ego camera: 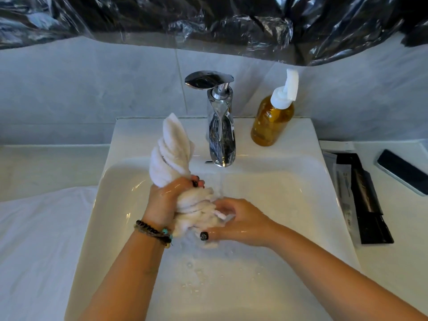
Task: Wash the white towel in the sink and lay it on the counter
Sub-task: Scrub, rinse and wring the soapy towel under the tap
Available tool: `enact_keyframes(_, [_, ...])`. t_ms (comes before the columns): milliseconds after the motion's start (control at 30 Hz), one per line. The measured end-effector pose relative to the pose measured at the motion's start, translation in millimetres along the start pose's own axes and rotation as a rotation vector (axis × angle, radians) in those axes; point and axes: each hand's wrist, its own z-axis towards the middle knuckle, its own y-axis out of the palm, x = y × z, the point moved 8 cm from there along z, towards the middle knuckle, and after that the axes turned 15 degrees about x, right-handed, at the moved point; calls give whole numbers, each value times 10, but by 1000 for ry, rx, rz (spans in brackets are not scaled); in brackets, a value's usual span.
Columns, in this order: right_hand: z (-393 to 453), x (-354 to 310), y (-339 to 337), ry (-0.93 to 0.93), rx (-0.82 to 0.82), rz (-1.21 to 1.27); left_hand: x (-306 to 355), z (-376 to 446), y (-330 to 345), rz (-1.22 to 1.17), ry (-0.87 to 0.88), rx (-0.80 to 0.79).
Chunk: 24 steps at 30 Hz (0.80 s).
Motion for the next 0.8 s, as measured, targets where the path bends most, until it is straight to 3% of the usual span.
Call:
enact_keyframes(67, [-25,26,-45,-110,68,-294,66,-9,-140,79,38,64])
enact_keyframes(200, [-121,196,216,-284,-24,-834,169,-127,-254,193,122,77])
enact_keyframes(367, [16,293,338,-278,-74,-998,5,-208,-307,132,-2,124])
enact_keyframes(467, [111,248,162,-183,-114,-918,-20,-263,-329,99,-61,164])
enact_keyframes(567, [297,77,-92,-7,146,-483,50,-319,-368,142,-44,206])
enact_keyframes(633, [362,-8,-198,178,382,121,82,-334,-436,154,-25,244])
enact_keyframes(733, [418,-17,58,582,420,1121,84,-378,-577,139,-31,301])
enact_keyframes(800, [465,-68,188,680,426,1316,87,-397,-650,122,-42,309])
